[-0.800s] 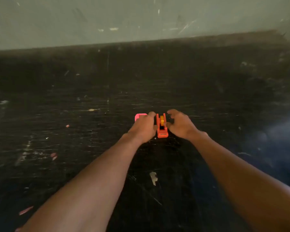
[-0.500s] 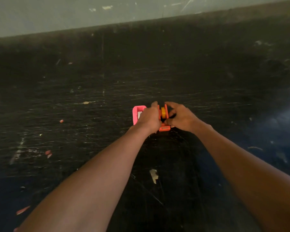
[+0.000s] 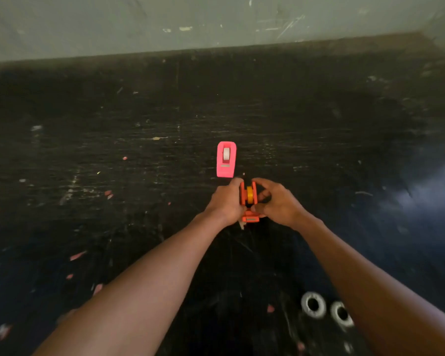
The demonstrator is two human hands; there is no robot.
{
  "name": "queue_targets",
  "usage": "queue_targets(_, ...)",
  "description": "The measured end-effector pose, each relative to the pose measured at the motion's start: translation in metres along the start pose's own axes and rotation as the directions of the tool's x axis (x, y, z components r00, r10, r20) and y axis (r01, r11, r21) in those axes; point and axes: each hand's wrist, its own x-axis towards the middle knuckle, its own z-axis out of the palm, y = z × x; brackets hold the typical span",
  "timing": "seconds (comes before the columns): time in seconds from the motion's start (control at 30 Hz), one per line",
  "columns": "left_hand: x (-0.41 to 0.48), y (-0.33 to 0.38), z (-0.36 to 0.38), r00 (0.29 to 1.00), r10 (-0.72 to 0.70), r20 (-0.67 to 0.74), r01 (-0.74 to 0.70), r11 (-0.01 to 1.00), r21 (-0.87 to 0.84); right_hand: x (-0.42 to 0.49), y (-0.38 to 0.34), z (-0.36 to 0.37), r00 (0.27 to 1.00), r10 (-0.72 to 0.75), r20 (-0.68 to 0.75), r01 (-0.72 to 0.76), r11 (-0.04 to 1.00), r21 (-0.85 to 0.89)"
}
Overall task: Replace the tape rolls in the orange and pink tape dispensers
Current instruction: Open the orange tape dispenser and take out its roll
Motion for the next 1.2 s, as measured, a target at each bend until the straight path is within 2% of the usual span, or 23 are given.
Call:
queue_targets(0.17, -0.089, -0.03, 0.022, 1.0, 0.002, 0.009, -0.002, 1.0, -0.006, -0.074, 0.004, 0.053, 0.999, -0.002, -0.039, 0.001, 0.999, -0.032)
queue_targets(0.27, -0.134, -0.054, 0.039, 0.999, 0.011, 0.033, -0.01, 1.0, -0.027, -0.115, 0.009, 0.085, 1.0, -0.001, -0.011, 0.001, 1.0, -0.016)
queue_targets(0.53, -0.206, -0.11, 0.085, 0.997, -0.058, 0.06, 0.06, 0.997, -0.042, -0.187, 0.026, 0.15, 1.0, -0.016, 0.017, 0.019, 0.99, -0.139)
queue_targets(0.67, -0.211, -0.118, 0.094, 0.998, -0.052, 0.022, 0.054, 0.995, -0.086, -0.187, 0.027, 0.164, 0.999, -0.036, 0.004, 0.036, 0.985, -0.169)
queue_targets(0.8, -0.203, -0.117, 0.093, 0.995, -0.056, 0.076, 0.065, 0.991, -0.114, -0.176, 0.028, 0.158, 0.996, 0.021, 0.086, -0.001, 0.974, -0.227)
queue_targets(0.87, -0.203, -0.118, 0.093, 0.995, -0.065, 0.078, 0.074, 0.989, -0.124, -0.175, 0.027, 0.155, 0.993, 0.012, 0.119, 0.016, 0.973, -0.23)
queue_targets(1.0, -0.203, -0.117, 0.093, 0.994, -0.059, 0.09, 0.069, 0.992, -0.108, -0.176, 0.029, 0.154, 0.996, -0.001, 0.094, 0.02, 0.981, -0.192)
queue_targets(1.1, -0.202, -0.116, 0.087, 0.991, -0.07, 0.114, 0.078, 0.995, -0.063, -0.174, 0.03, 0.153, 0.994, 0.0, 0.107, 0.021, 0.981, -0.194)
queue_targets(1.2, -0.203, -0.122, 0.074, 0.992, -0.112, 0.05, 0.11, 0.993, 0.048, -0.172, 0.027, 0.151, 0.991, 0.028, 0.131, 0.001, 0.976, -0.217)
